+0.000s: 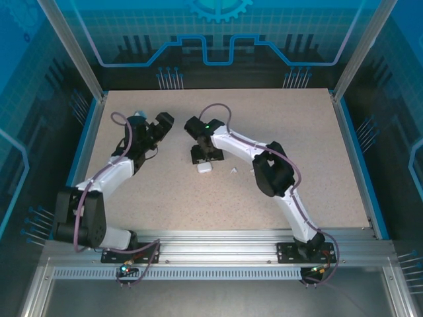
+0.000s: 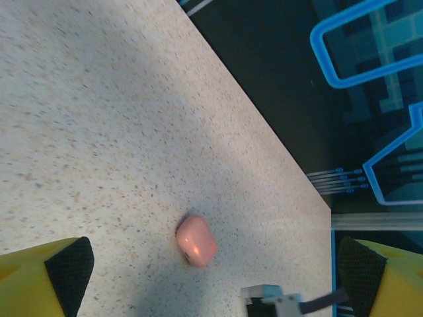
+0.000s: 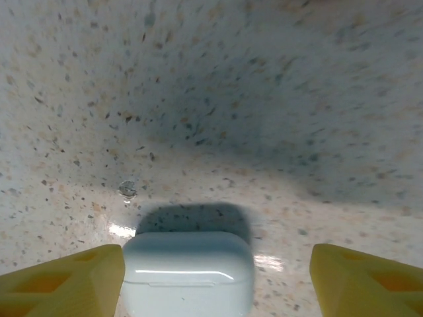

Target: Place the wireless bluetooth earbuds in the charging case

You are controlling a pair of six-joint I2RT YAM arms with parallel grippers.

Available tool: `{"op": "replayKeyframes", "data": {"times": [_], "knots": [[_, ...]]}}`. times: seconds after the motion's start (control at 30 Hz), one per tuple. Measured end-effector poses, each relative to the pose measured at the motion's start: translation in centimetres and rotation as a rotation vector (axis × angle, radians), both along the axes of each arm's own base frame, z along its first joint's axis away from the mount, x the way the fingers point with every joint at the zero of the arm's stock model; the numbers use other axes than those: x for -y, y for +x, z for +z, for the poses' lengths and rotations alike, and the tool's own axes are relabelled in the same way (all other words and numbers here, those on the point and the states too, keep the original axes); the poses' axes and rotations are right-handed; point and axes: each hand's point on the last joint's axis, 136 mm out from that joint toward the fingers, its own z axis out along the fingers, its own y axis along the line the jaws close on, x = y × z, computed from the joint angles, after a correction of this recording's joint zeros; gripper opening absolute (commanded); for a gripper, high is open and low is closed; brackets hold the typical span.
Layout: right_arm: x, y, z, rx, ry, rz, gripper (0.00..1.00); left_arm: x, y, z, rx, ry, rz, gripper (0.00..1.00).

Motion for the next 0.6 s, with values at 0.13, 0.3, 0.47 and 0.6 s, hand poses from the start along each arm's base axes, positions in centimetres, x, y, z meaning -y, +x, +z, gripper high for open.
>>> {"op": "replayKeyframes", "data": {"times": [0.13, 0.3, 0.47, 0.6], "knots": [[-0.5, -0.6, -1.6, -0.037, -0.034, 0.004, 0.73, -1.8, -1.9, 0.1, 0.031, 0.004, 0.08, 0.99], [-0.7, -0.8, -1.7, -0.043, -0.048, 0.001, 0.72, -2.8, -2.9, 1.5, 0.077, 0.009, 0.122, 0.99], [-0.5, -1.2, -1.7, -0.054, -0.059, 0.002, 0.72, -2.9, -2.9, 2.9, 0.121, 0.005, 0.122, 0.99], [-0.4, -1.5, -2.2, -0.064, -0.065, 0.009, 0.73, -2.7, -3.0, 2.9, 0.121, 0.004, 0.11, 0.99]]}}
